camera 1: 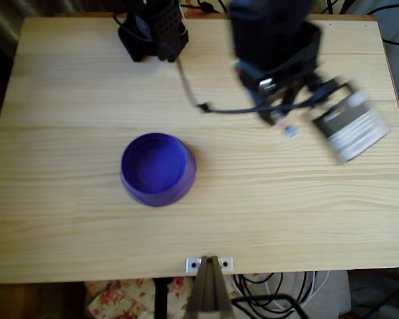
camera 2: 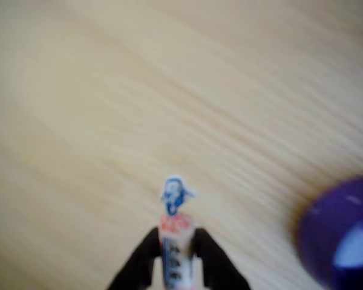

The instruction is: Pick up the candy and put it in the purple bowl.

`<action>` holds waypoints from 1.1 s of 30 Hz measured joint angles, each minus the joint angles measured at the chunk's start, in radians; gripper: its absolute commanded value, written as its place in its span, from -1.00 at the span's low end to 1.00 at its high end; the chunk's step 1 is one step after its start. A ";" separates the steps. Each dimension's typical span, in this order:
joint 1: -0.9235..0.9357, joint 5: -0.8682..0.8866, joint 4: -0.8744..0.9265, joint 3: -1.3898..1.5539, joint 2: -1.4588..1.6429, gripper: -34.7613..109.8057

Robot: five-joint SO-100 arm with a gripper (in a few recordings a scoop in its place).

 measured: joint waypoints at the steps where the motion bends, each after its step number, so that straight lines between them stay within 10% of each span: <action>1: 0.043 -0.011 0.000 0.026 0.026 -0.53; 16: 0.589 -0.127 -0.009 0.083 0.048 -0.53; 33: 0.634 -0.117 -0.035 0.123 -0.021 -0.39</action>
